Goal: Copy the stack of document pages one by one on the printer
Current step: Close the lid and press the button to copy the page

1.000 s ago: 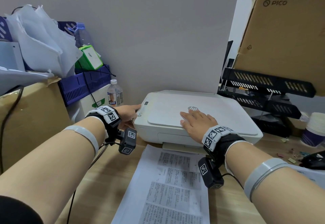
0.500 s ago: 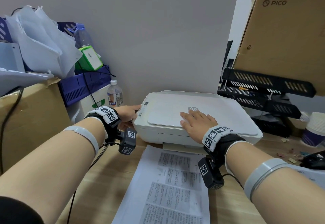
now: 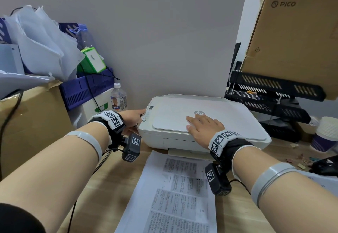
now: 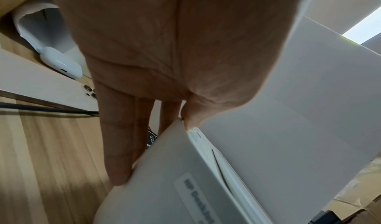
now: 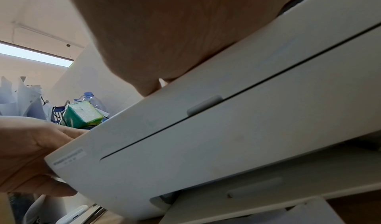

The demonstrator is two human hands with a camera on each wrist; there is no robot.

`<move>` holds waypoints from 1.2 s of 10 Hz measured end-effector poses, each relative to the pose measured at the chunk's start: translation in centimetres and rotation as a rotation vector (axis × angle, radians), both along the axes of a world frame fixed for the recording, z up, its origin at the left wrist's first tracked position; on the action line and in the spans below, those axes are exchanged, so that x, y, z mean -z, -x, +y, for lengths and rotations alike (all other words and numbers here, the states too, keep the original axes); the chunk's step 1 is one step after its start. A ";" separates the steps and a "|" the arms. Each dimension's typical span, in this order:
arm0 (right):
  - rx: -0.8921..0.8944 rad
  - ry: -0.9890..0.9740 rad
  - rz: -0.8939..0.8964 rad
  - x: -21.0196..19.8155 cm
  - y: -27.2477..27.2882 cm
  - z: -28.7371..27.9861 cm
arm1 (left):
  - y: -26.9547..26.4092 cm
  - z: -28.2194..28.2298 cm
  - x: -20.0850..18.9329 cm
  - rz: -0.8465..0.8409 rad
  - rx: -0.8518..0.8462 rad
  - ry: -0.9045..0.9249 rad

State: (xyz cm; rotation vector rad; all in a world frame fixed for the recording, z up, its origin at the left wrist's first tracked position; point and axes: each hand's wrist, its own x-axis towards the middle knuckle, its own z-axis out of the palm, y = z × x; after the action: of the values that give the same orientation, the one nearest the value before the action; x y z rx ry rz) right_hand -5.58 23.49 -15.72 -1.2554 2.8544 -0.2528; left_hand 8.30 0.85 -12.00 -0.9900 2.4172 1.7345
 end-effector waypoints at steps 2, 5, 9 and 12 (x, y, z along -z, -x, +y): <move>0.002 0.002 0.008 0.1 0.1 0.0 | 0.0 -0.2 0.2 -0.009 0.015 0.009; 0.000 0.003 0.012 0.2 0.2 -0.1 | 0.3 -0.7 0.5 0.003 0.007 -0.006; -0.008 -0.047 -0.011 0.0 0.5 -0.1 | 0.5 -0.7 0.4 -0.019 0.024 0.061; -0.101 -0.122 -0.074 -3.2 1.3 0.0 | 1.8 -0.8 -1.3 -0.116 0.023 0.437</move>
State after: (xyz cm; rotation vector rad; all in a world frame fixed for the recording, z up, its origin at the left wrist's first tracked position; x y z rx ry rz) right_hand -6.84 23.52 -12.51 -1.3319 2.6900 -0.1186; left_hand 6.49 0.08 -10.72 -1.0510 2.7730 1.1225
